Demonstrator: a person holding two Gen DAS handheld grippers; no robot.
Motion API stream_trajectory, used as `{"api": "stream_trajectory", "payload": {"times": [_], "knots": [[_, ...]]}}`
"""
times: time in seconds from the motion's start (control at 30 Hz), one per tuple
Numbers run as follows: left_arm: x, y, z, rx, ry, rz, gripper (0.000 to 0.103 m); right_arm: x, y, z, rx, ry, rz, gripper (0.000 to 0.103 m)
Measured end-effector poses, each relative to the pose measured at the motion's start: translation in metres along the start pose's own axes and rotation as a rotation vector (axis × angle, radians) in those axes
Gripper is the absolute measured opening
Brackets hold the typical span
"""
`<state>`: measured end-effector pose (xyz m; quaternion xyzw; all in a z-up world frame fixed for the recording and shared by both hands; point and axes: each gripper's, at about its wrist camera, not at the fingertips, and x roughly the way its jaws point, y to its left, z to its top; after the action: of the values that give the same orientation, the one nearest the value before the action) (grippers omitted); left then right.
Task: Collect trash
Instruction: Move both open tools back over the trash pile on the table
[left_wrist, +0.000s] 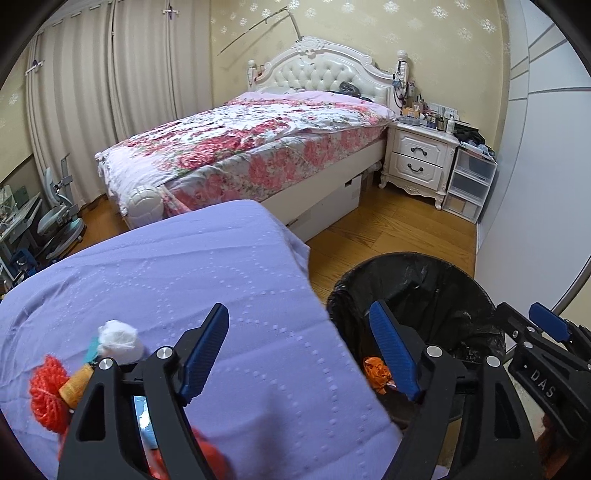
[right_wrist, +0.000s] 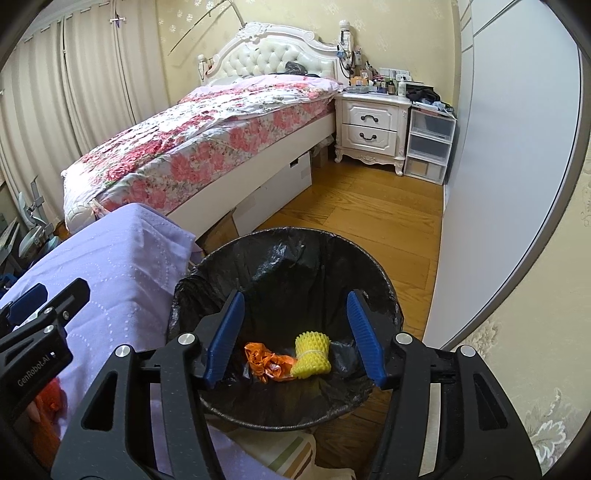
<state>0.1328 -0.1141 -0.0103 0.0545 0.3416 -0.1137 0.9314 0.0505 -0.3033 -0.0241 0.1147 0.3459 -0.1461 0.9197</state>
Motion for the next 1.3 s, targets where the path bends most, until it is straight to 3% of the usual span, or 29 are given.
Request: {"api": "stream_trajectory", "payload": {"times": [0.37,0.67,0.9,1.3], "knots": [[-0.044,0.055,-0.023,-0.066,-0.018,0.074,0.078,-0.03,0.041,-0.016,-0.07,-0.007,0.09,0.062],[-0.074,0.122,-0.048,-0.169,-0.02,0.203,0.078,-0.045,0.095,-0.029,-0.161,-0.005,0.186,0.062],[-0.074,0.17,-0.07,-0.244,0.021,0.298,0.078,-0.049,0.138,-0.04,-0.226,0.018,0.254,0.062],[-0.057,0.206,-0.093,-0.305,0.108,0.287,0.078,-0.046,0.19,-0.05,-0.308,0.044,0.304,0.062]]}}
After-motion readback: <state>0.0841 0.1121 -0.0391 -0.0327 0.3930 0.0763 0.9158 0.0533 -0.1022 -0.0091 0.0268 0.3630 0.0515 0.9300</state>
